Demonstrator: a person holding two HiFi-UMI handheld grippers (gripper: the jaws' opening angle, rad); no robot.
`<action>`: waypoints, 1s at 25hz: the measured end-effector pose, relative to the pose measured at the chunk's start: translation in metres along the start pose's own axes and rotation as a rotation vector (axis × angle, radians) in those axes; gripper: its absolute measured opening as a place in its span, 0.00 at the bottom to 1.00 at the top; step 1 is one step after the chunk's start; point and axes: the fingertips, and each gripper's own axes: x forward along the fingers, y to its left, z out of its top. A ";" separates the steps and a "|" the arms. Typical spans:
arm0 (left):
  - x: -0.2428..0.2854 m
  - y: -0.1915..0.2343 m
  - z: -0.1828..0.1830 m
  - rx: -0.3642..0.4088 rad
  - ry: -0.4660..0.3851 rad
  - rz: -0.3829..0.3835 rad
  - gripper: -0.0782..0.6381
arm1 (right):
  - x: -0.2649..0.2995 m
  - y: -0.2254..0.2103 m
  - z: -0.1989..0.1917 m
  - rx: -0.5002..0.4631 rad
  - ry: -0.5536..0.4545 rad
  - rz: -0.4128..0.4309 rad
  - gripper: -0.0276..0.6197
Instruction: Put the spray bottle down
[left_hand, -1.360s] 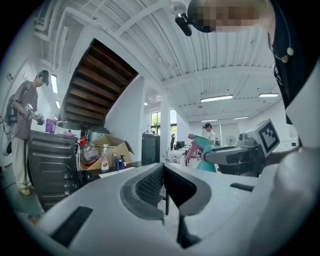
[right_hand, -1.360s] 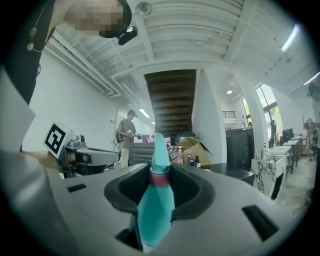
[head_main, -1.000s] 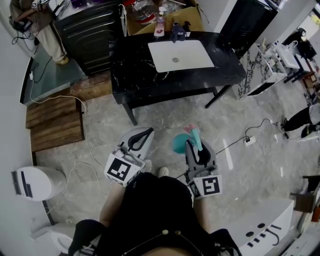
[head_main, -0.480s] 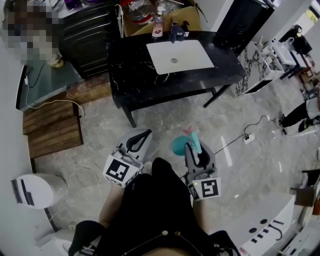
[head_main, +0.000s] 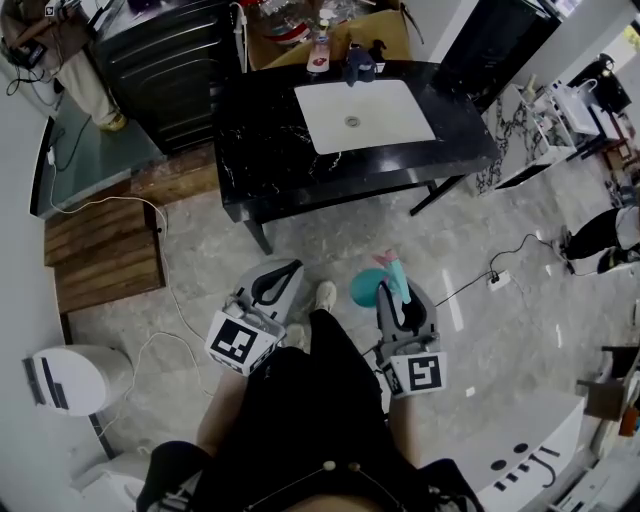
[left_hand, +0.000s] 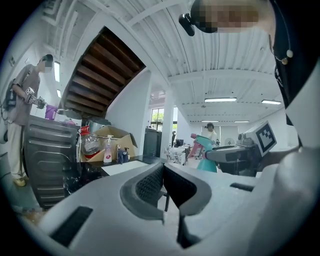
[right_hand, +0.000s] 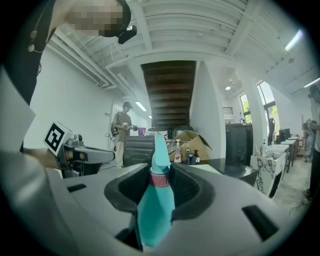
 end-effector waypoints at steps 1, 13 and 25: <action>0.005 0.004 0.001 -0.001 0.001 0.003 0.12 | 0.006 -0.004 0.000 -0.002 0.005 0.003 0.25; 0.088 0.046 0.010 0.003 0.019 0.023 0.12 | 0.080 -0.074 0.006 0.000 0.006 0.012 0.25; 0.154 0.078 0.019 -0.005 0.033 0.099 0.12 | 0.141 -0.131 0.018 -0.006 -0.014 0.078 0.25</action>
